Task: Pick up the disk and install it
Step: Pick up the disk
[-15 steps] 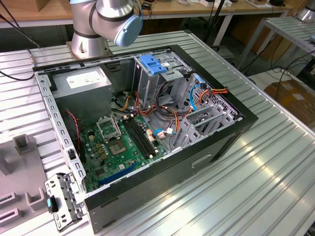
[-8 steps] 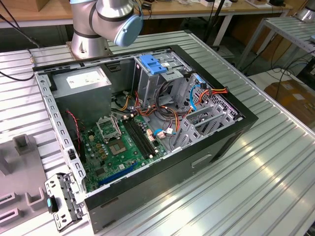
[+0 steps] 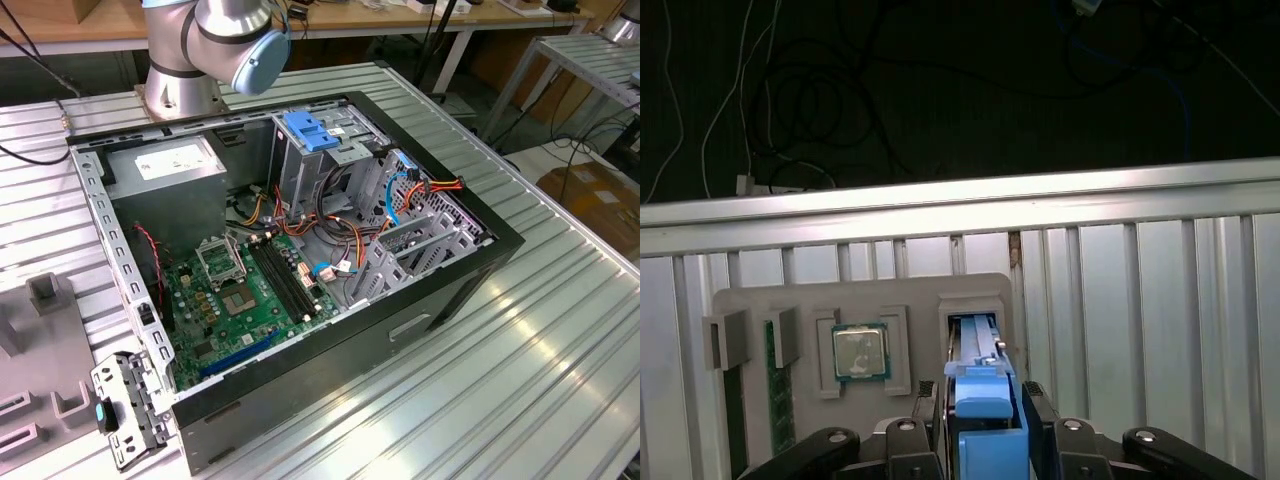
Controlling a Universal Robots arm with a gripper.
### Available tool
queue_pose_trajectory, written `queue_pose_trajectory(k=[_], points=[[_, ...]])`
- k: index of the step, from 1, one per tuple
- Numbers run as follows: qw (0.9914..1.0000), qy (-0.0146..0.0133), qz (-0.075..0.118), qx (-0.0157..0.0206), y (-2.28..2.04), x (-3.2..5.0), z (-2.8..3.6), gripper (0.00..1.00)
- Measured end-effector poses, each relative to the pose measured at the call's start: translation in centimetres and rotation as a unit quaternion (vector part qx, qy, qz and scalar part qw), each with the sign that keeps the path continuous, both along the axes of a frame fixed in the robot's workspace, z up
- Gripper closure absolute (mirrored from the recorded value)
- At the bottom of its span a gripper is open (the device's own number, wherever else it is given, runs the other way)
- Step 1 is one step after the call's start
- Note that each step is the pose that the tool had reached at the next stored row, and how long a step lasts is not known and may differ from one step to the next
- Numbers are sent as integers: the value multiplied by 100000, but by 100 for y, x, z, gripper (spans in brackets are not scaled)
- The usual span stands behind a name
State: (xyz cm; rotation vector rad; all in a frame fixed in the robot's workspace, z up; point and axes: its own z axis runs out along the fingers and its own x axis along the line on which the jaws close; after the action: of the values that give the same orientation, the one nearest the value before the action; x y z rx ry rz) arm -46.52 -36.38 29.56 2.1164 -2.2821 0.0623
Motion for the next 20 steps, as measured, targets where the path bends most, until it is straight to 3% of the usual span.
queue_pose_trajectory(k=[8,10,16,20], points=[[100000,4,3,1,-1,1,-7,54],[100000,3,4,3,0,1,-8,62],[100000,4,55,0,0,1,-10,63],[99994,2,1074,2,-1,1,-13,63]])
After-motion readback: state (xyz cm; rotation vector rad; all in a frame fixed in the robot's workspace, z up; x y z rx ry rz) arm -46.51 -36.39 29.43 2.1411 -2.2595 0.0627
